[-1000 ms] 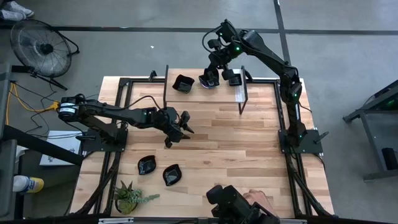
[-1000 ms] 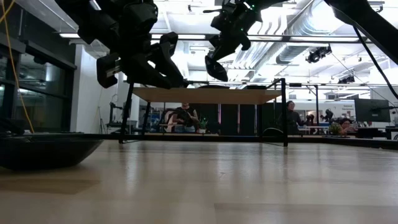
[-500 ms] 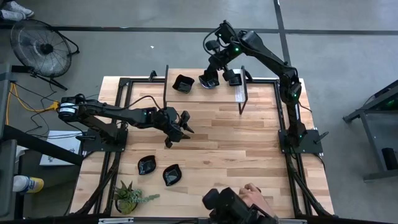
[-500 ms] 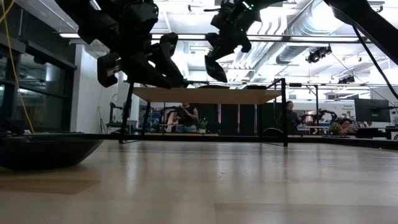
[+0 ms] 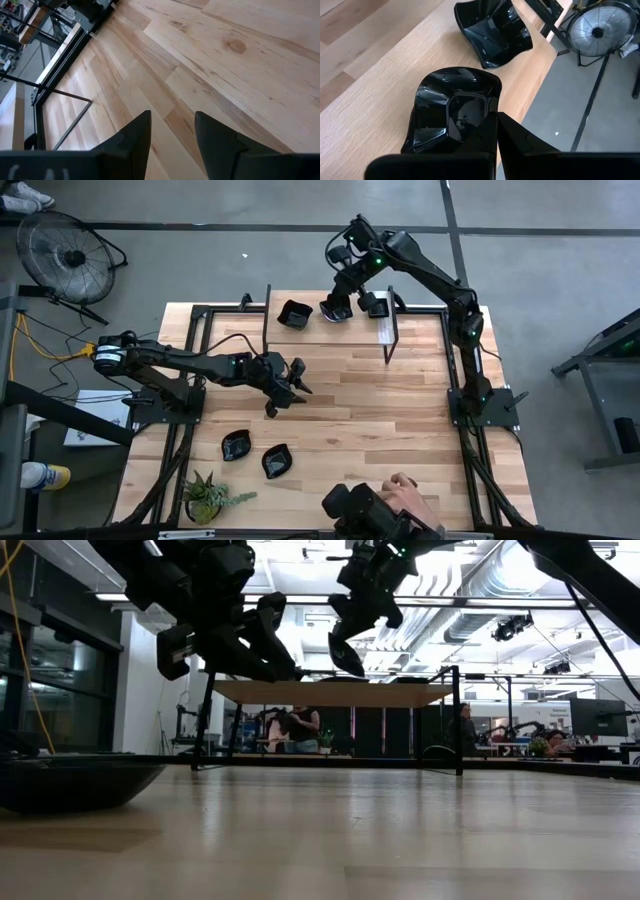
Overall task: Pick & Place Mini shaped plates
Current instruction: Stack the black leaf shaped plate on top of the black leaf shaped plate on the shelf
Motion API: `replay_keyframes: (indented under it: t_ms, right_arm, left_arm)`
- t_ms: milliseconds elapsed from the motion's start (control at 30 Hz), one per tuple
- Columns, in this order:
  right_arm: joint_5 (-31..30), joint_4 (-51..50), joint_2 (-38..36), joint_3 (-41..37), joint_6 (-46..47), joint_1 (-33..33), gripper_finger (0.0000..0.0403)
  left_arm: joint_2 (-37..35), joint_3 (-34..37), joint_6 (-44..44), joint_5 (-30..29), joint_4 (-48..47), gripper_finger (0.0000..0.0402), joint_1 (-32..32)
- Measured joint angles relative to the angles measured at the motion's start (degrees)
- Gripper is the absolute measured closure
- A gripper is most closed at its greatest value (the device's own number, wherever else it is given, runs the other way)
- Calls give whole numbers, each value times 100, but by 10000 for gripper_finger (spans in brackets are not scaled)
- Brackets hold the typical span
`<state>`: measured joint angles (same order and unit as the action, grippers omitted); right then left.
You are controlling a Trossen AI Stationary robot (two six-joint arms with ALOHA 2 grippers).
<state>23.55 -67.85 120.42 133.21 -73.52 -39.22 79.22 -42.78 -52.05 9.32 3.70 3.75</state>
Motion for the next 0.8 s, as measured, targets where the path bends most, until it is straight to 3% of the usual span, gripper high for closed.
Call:
replay_keyframes:
  t_ms: [800]
  right_arm:
    - [-389,-50,79,0,185,31,398]
  left_arm:
    - [2,0,7,11,-15,254,0]
